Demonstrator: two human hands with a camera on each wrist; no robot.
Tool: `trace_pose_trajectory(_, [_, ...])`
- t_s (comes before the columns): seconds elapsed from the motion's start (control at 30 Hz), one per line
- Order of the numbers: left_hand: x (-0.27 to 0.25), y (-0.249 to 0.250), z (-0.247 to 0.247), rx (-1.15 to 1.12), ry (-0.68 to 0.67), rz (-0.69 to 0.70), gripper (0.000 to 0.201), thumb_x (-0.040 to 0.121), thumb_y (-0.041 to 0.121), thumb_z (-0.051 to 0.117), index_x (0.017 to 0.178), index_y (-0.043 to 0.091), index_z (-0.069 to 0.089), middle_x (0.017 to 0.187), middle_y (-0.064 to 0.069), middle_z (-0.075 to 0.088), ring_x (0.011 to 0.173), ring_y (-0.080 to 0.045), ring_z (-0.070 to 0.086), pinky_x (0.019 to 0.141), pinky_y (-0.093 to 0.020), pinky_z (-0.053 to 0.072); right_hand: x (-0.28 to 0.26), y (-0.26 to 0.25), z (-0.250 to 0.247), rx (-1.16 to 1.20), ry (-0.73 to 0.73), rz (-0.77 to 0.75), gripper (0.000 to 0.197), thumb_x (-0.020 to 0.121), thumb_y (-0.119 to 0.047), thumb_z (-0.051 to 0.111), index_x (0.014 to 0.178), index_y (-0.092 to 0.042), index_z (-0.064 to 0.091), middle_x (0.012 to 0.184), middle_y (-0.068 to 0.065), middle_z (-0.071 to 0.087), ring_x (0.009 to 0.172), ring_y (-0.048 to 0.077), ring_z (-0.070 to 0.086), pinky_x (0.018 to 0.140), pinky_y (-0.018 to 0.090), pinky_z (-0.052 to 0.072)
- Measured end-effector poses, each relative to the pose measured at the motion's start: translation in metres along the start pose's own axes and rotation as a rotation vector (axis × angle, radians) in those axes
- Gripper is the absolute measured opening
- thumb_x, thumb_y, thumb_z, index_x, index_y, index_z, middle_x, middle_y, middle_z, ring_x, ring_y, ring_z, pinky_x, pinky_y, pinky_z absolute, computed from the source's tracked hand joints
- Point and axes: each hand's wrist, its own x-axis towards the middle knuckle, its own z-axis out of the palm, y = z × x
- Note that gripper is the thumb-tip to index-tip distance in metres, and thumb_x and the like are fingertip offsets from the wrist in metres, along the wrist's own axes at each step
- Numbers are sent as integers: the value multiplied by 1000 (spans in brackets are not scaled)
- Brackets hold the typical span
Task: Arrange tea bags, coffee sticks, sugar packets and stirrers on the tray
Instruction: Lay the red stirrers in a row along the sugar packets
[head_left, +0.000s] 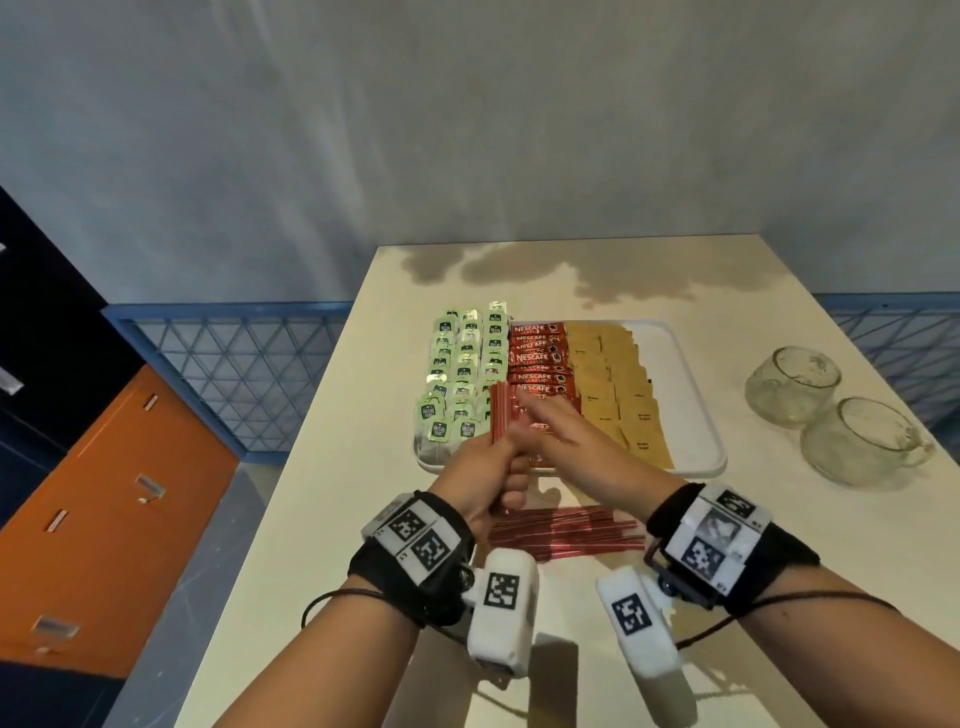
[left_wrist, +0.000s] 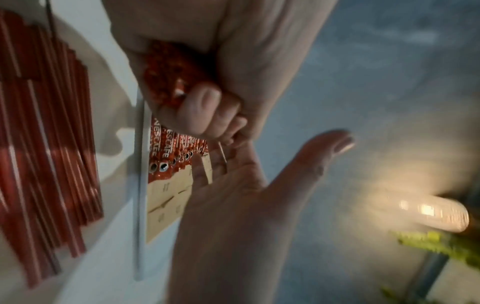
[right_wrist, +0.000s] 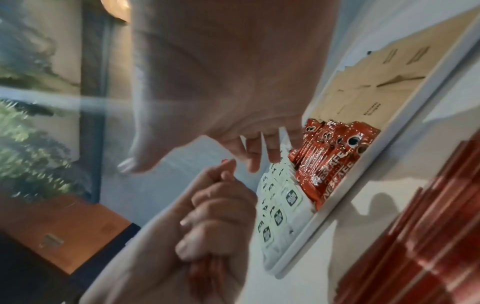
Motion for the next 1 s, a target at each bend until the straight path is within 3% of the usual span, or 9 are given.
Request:
trace_pose_trajectory(0.07, [2, -5, 8, 141, 7, 31, 20, 101, 17, 48, 82, 13, 48, 52, 5, 38, 40, -5, 31, 35, -17, 28, 5, 2, -12, -55, 15, -7, 58, 95, -57, 42, 124, -11, 61, 113, 11, 55, 108, 22, 53, 102, 46, 42])
trace_pose_trajectory(0.17, [11, -7, 25, 312, 20, 88, 17, 99, 8, 46, 82, 10, 49, 56, 1, 40, 40, -9, 37, 41, -23, 36, 9, 5, -26, -60, 7, -34, 37, 100, -39, 51, 94, -5, 66, 92, 15, 65, 83, 25, 61, 85, 52, 48])
trace_pose_trajectory(0.33, [48, 7, 65, 521, 52, 184, 19, 96, -1, 43, 113, -1, 52, 71, -12, 57, 48, -18, 56, 59, -39, 58, 27, 9, -57, -142, 101, 39, 34, 95, -46, 56, 101, -14, 67, 98, 6, 72, 92, 26, 68, 87, 51, 53])
trace_pose_trajectory(0.5, [82, 32, 105, 676, 3, 202, 17, 97, 4, 45, 83, 3, 54, 65, -11, 58, 57, -27, 60, 69, -45, 57, 47, 23, -102, -179, 212, 109, 28, 97, -25, 51, 86, -2, 64, 88, 13, 69, 82, 30, 64, 79, 44, 52])
trace_pose_trajectory(0.6, [107, 46, 122, 831, -36, 276, 19, 92, 14, 57, 74, 11, 61, 70, -7, 65, 64, -23, 64, 70, -36, 56, 58, 31, -130, -241, 252, 166, 26, 97, -20, 50, 78, -5, 59, 77, 15, 60, 71, 28, 53, 66, 37, 40])
trace_pose_trajectory(0.67, [122, 52, 128, 778, -44, 272, 13, 88, 20, 67, 86, 7, 68, 84, -11, 71, 78, -26, 69, 76, -37, 58, 68, 42, -148, -267, 273, 218, 29, 97, -19, 49, 73, -7, 58, 72, 11, 57, 66, 25, 50, 63, 37, 37])
trace_pose_trajectory(0.73, [140, 54, 133, 638, -48, 195, 26, 86, 21, 72, 104, 2, 68, 93, -13, 71, 80, -25, 68, 72, -35, 60, 77, 60, -166, -266, 290, 274, 33, 98, -20, 49, 67, -11, 53, 66, 7, 53, 64, 24, 48, 62, 36, 35])
trace_pose_trajectory(0.87, [171, 51, 141, 510, -14, 124, 24, 85, 12, 75, 106, 5, 67, 84, -10, 69, 75, -23, 66, 80, -49, 60, 94, 95, -185, -338, 261, 397, 35, 99, -23, 48, 67, -11, 51, 65, 6, 51, 63, 23, 47, 58, 34, 34])
trace_pose_trajectory(1.0, [198, 47, 148, 578, 70, 130, 33, 85, 7, 73, 117, 5, 65, 83, -14, 72, 68, -24, 70, 73, -46, 62, 109, 116, -186, -433, 185, 467, 37, 101, -25, 44, 67, -11, 48, 67, 5, 49, 69, 25, 51, 55, 31, 34])
